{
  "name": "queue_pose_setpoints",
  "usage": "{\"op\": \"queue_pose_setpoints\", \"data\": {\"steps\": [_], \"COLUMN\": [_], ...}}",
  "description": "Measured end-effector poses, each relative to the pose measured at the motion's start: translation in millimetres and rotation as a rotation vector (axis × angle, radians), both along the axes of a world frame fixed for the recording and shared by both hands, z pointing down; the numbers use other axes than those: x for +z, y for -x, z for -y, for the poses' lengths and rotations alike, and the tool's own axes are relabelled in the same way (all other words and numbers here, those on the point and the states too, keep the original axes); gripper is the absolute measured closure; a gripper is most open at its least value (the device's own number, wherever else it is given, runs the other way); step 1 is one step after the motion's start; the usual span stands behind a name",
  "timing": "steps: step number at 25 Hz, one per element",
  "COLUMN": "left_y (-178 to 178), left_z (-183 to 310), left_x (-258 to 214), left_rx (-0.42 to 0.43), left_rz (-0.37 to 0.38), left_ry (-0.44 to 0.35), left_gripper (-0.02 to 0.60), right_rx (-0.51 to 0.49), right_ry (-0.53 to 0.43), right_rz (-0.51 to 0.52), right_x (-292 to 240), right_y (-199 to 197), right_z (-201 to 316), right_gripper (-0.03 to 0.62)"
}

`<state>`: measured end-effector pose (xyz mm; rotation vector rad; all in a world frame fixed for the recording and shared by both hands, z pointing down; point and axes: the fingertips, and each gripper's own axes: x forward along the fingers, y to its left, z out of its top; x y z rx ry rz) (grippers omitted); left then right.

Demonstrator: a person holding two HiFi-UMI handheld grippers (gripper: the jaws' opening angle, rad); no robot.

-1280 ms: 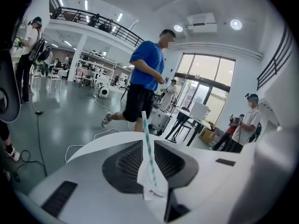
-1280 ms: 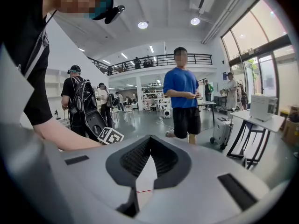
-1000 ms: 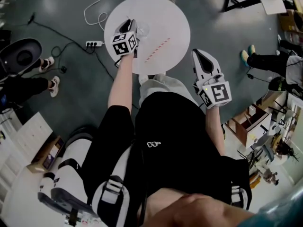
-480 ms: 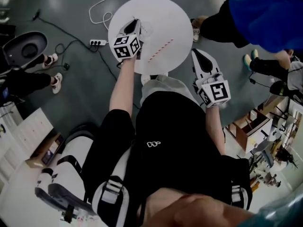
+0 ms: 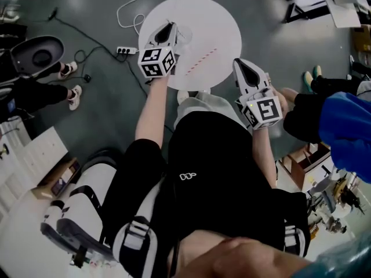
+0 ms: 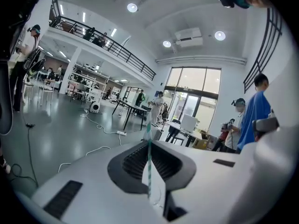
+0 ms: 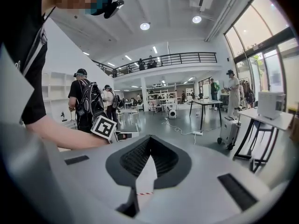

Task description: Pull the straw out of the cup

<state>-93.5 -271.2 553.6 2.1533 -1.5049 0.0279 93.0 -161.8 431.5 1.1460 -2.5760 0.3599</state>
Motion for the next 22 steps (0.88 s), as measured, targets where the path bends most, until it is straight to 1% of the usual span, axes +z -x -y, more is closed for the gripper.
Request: {"op": "queue_pose_setpoints", "data": {"steps": [13,19,22], "left_y": [-1.1,-3.0,-0.9], "left_z": [-23.9,-43.1,-56.2], "left_x": [-80.2,-114.6,-127.3], "left_rx": [-0.005,0.003,-0.003], "left_rz": [0.049,0.065,0.07], "left_ry": [-0.159,-0.222,-0.243], "left_gripper": [0.554,0.554,0.554], "right_rx": [-0.039,-0.066,-0.075], "right_ry": [0.0,0.003,0.005], "right_rz": [0.028,0.057,0.087], "right_x": [1.4,2.3,-1.8], "right_y": [8.3,16.9,23.9], "right_z": [-2.3,0.0,1.9], "right_gripper": [0.579,0.579,0.579]}}
